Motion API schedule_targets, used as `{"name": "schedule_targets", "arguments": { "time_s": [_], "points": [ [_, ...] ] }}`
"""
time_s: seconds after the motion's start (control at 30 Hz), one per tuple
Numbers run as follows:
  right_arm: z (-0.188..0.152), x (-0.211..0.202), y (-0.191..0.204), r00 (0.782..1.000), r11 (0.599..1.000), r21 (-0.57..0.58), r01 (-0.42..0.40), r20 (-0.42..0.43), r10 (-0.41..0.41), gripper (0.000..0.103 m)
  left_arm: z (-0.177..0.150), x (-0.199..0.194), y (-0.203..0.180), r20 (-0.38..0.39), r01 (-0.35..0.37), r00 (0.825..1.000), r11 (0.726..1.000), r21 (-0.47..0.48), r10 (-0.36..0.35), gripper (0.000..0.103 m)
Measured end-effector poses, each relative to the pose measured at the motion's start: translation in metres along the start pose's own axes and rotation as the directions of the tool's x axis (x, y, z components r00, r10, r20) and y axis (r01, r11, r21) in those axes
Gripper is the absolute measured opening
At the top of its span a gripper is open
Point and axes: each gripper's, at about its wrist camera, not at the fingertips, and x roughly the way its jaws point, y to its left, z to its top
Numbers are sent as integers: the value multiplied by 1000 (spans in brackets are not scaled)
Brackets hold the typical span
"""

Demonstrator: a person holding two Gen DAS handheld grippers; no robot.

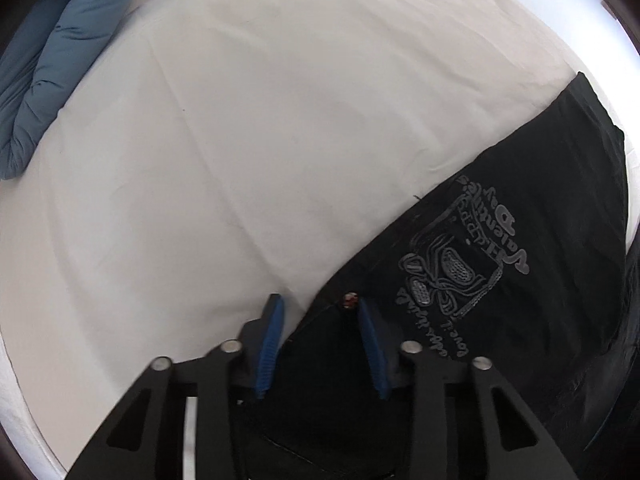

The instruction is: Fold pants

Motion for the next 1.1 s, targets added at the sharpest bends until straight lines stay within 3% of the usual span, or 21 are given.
{"name": "schedule_targets", "arguments": {
  "time_s": [0.03,0.1,0.3,0.47,0.57,0.83,0.9,1.07,1.1],
  "points": [
    [3,1,-1,1000,1000,-9,0,-2,0,83,-1,1,-4,-4,6,1000,1000,9,-6,18],
    [9,5,-2,1000,1000,-23,-8,-1,8,78,-4,0,-17,2,-43,999,998,46,42,16],
    [56,16,1,1000,992,-127,-2,13,3,77,-36,-40,-53,151,-120,983,990,68,109,7],
    [105,47,13,999,965,-262,16,-24,-23,59,-79,-84,-87,275,-194,947,977,84,165,4],
    [128,74,21,997,946,-323,29,-63,-52,54,-100,-101,-103,323,-228,927,970,88,189,3],
    [154,132,32,981,912,-409,20,-167,-96,54,-113,-115,-98,388,-224,904,971,79,177,3],
    [151,138,28,978,908,-419,22,-179,-107,44,-114,-114,-90,392,-217,904,973,77,171,3],
    [156,160,21,964,907,-420,26,-230,-135,34,-118,-109,-86,395,-200,905,978,63,160,3],
    [156,163,22,962,905,-424,21,-239,-134,29,-116,-108,-83,395,-198,905,978,64,157,3]
  ]
}}
